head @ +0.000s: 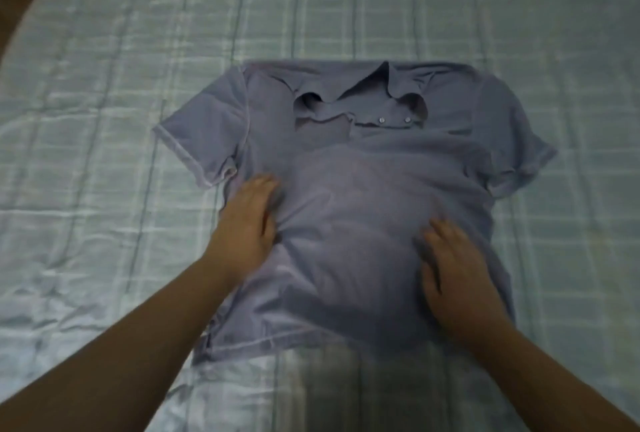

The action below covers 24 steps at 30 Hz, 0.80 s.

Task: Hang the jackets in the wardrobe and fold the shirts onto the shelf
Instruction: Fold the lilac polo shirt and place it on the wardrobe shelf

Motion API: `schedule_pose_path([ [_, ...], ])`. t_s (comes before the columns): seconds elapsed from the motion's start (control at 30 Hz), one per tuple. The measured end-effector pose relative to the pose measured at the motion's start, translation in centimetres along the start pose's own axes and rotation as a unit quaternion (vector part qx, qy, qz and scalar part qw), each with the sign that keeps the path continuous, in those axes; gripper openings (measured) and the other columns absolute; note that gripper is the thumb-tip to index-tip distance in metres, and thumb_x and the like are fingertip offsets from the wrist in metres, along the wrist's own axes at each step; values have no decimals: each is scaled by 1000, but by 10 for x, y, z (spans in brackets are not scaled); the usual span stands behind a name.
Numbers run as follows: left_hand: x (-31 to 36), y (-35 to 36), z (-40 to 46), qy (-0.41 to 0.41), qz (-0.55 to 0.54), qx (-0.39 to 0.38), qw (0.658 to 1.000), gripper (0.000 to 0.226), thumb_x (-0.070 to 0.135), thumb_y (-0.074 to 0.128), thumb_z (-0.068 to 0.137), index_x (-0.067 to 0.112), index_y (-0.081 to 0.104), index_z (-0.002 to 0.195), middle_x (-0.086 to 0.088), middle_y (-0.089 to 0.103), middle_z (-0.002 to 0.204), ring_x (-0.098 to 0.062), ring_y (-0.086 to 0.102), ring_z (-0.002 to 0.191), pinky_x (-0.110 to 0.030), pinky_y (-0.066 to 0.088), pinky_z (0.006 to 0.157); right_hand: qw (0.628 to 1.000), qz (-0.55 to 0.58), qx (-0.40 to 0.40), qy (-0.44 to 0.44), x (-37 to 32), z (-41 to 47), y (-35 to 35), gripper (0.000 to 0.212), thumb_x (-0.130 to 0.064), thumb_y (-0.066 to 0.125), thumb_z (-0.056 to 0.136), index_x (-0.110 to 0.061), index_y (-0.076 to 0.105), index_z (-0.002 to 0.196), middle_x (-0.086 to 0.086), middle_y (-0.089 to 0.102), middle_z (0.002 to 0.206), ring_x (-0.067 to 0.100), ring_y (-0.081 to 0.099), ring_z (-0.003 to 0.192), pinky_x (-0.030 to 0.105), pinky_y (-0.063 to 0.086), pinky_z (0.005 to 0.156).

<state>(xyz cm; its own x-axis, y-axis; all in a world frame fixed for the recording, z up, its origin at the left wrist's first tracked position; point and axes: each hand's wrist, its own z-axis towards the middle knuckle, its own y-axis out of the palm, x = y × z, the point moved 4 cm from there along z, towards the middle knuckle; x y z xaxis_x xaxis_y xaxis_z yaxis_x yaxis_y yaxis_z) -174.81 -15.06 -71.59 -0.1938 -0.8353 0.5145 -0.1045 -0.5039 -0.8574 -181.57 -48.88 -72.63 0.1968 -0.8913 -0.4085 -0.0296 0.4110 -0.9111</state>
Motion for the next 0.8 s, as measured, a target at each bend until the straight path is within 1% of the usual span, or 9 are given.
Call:
schedule_pose_path([
  [0.1,10,8,-78,22,-8,-34,999,50,21,44,91,-1,50,135,-22,49,141,-33,41,134,-33,22,119,998,-3,-56,-3,-8,-63,13,50,-28,46,91,-4,58,133,18,51,143,37,48,131,48,33,113],
  [0.23,13,10,-154,70,63,-89,992,55,33,49,95,7,46,143,-16,39,152,-35,33,143,-46,24,118,990,-74,-115,-20,-19,-116,8,61,-30,49,83,-15,50,143,9,48,148,31,42,136,59,25,113],
  [0.33,-1,19,-190,85,151,-151,973,66,48,52,92,17,39,149,-13,33,156,-36,28,144,-52,23,117,980,-132,-144,27,-5,-137,0,76,-35,54,77,-19,39,150,7,42,152,27,38,140,61,18,114],
  [0.43,-24,26,-203,53,193,-178,963,66,52,37,96,23,26,154,-10,30,158,-35,30,143,-50,26,114,981,-128,-128,64,13,-139,0,77,-28,57,79,-16,36,151,11,41,152,30,40,139,59,28,111],
  [0.53,-33,29,-201,32,188,-179,965,57,43,23,101,23,28,154,-7,33,157,-32,33,142,-47,31,112,986,-116,-118,15,24,-133,7,69,-20,64,85,-13,39,149,15,45,149,35,43,136,53,40,106],
  [0.6,-33,28,-197,25,167,-175,970,56,24,30,95,22,35,150,-7,41,153,-30,39,139,-45,37,109,992,-81,-99,10,29,-130,6,71,-2,74,79,-11,47,144,17,52,143,34,48,130,45,42,107],
  [0.67,-31,22,-195,20,128,-157,979,64,9,29,83,19,44,145,-6,49,146,-29,47,134,-42,43,106,994,-63,-76,38,31,-131,0,74,16,69,70,-10,56,137,17,59,135,29,51,122,41,45,101],
  [0.73,-26,11,-200,18,98,-133,986,64,6,28,79,16,54,137,-6,58,138,-27,57,124,-35,43,103,994,-66,-61,57,30,-133,-11,64,14,59,70,-10,65,128,18,66,123,32,62,109,45,51,92],
  [0.8,-20,-1,-209,21,88,-128,988,65,5,26,78,16,58,134,-5,60,135,-24,62,117,-30,42,102,993,-97,-41,54,29,-136,-26,57,-1,45,70,-14,70,119,16,72,111,35,70,94,45,53,85],
])
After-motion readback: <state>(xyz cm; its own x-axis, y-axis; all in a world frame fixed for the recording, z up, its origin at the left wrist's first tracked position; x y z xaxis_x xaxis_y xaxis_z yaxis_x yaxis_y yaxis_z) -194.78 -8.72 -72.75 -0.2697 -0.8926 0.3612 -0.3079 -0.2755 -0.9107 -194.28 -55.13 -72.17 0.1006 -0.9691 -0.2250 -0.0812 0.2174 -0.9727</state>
